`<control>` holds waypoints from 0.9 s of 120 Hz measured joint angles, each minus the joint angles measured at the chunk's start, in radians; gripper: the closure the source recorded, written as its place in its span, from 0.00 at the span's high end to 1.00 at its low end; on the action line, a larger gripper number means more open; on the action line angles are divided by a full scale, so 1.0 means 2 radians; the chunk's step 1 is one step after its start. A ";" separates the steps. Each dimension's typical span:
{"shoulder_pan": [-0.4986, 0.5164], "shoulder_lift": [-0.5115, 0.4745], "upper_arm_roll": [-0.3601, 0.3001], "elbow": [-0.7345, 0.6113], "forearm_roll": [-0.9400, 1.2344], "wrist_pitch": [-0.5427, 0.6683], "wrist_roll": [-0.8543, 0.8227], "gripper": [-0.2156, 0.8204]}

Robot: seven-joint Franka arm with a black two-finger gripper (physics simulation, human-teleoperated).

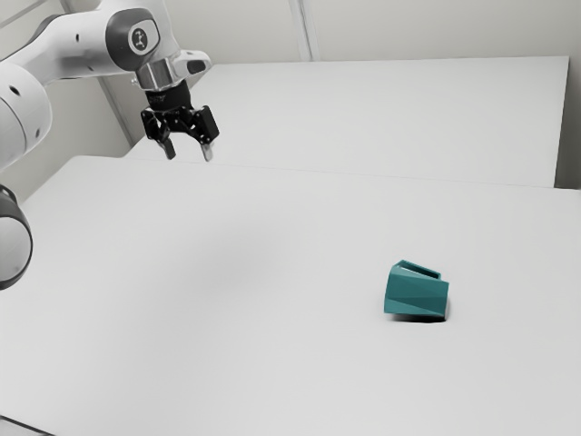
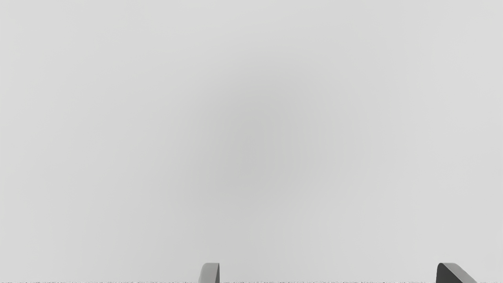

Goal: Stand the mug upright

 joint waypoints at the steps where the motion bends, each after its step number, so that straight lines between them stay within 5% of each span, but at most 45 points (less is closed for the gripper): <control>1: 0.000 0.000 0.000 0.000 0.000 0.000 0.000 0.79; 49: -0.003 -0.002 -0.013 -0.018 -0.009 0.003 -0.001 0.79; 73: -0.005 -0.011 -0.021 -0.083 -0.151 0.052 0.005 0.79; 108: -0.014 0.000 -0.077 -0.163 -0.302 0.196 0.050 0.79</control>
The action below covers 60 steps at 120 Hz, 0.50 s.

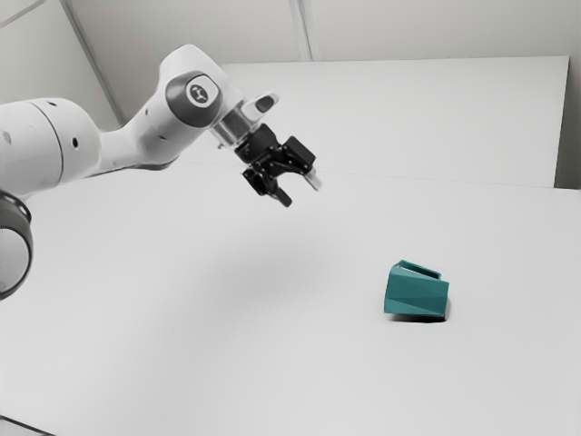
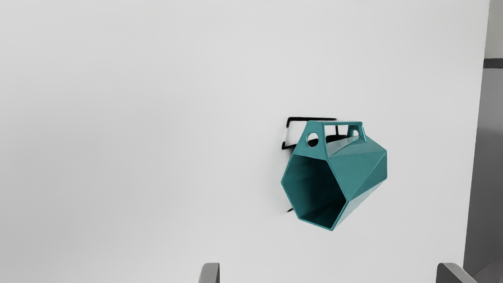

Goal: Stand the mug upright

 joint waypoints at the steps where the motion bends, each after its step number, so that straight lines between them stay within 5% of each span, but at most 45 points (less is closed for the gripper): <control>1: 0.000 0.001 -0.001 -0.001 -0.002 0.004 0.001 0.79; 40: -0.023 0.042 -0.035 -0.055 -0.121 0.094 0.061 0.79; 60: -0.027 0.024 -0.070 -0.111 -0.164 0.145 0.085 0.79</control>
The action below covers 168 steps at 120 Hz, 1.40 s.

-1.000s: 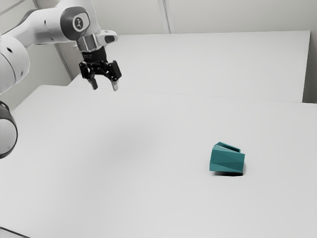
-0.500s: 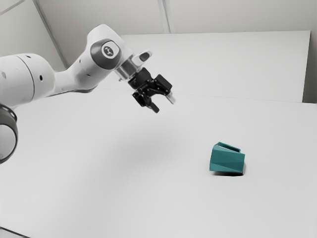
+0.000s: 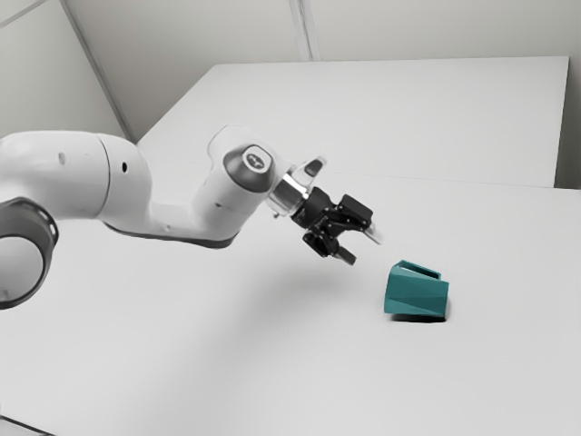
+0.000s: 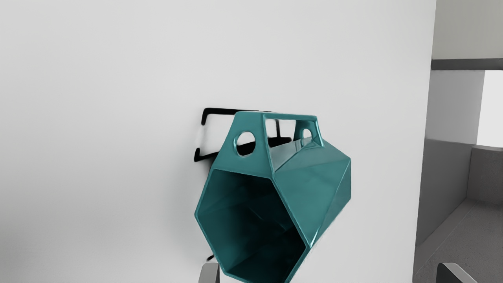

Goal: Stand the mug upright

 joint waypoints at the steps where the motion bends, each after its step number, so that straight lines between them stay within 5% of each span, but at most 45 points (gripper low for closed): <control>1: -0.001 0.000 -0.001 -0.002 -0.003 0.002 0.001 0.79; 89: -0.005 0.063 -0.051 -0.006 -0.157 0.050 0.077 0.79; 110: -0.005 0.061 -0.056 0.002 -0.161 0.053 0.098 0.38; 122: -0.005 0.060 -0.056 0.006 -0.161 0.054 0.109 0.22; 168: -0.005 0.053 -0.056 0.007 -0.159 0.055 0.138 0.05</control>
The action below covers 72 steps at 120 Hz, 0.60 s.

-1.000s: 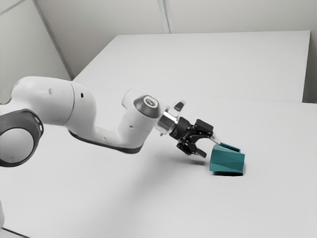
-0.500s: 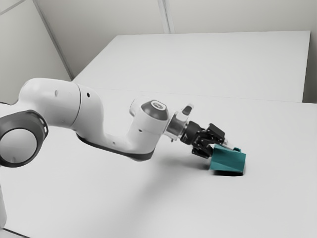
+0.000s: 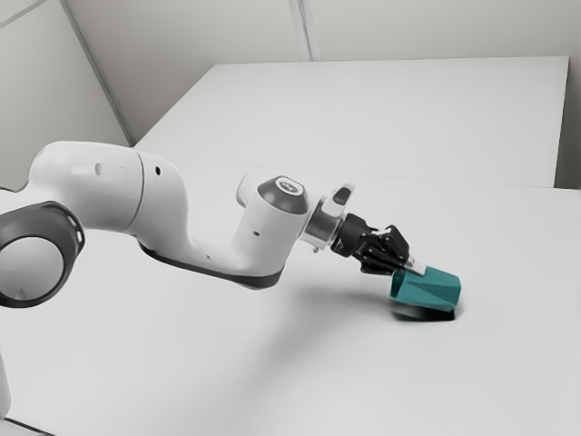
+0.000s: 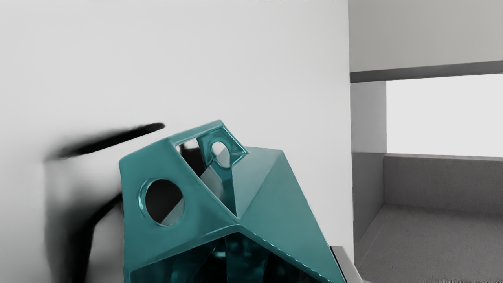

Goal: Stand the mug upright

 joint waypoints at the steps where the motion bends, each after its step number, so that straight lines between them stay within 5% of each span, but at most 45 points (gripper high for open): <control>1: 0.000 0.000 0.000 0.000 0.000 0.000 0.000 0.05; 33: 0.008 -0.080 0.004 -0.025 0.023 -0.009 0.006 0.04; 72: 0.024 -0.153 0.089 -0.005 0.389 -0.075 -0.069 0.04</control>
